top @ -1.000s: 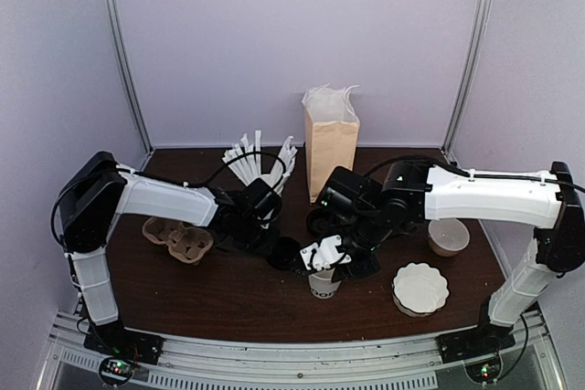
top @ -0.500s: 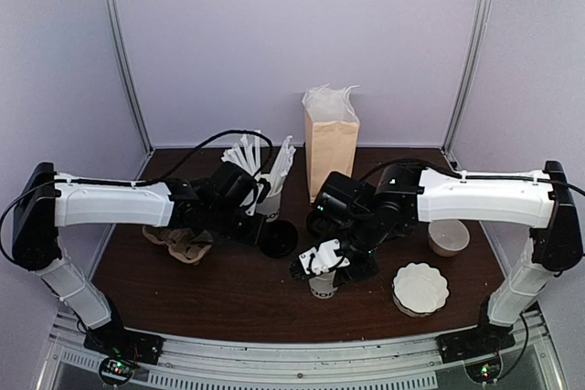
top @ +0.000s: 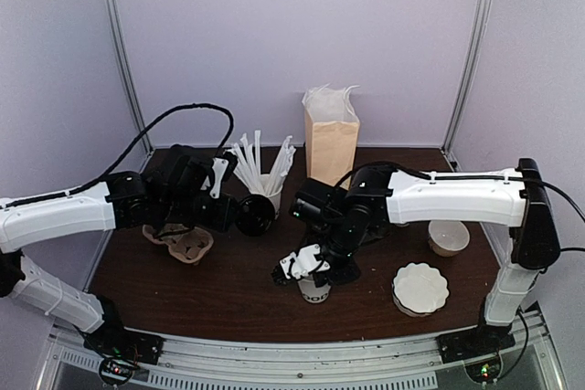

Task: Pack the takeout coffee

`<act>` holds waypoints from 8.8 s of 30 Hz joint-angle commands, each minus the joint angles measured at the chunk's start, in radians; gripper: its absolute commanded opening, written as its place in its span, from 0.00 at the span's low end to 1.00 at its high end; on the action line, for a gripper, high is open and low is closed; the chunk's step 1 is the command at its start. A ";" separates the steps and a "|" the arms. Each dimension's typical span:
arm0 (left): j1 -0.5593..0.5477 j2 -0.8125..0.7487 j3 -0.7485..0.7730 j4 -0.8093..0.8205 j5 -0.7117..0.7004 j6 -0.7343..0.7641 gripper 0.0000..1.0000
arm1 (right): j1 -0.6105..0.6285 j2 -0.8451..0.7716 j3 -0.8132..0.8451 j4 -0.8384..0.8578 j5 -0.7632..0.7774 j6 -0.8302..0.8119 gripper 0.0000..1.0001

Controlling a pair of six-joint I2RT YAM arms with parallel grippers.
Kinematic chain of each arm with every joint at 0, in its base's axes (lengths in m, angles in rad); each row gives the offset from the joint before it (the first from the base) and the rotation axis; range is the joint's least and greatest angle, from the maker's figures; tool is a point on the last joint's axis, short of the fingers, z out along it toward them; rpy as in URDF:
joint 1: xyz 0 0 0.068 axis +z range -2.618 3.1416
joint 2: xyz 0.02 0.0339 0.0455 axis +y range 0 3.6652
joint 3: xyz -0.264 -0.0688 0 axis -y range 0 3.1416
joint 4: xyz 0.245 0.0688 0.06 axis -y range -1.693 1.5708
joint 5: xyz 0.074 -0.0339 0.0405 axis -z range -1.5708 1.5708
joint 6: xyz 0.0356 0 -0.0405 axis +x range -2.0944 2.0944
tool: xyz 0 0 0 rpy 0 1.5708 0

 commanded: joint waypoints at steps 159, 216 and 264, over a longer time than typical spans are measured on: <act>0.027 0.159 0.327 0.683 0.763 0.011 0.16 | -0.474 -0.197 0.102 1.029 -0.977 1.456 0.87; 0.333 -0.259 -0.061 0.169 0.126 0.250 0.76 | 0.026 0.117 0.487 -0.343 0.102 0.017 0.70; 0.333 -0.321 -0.095 0.210 0.154 0.226 0.77 | 0.080 0.358 0.668 -0.477 0.120 0.041 0.77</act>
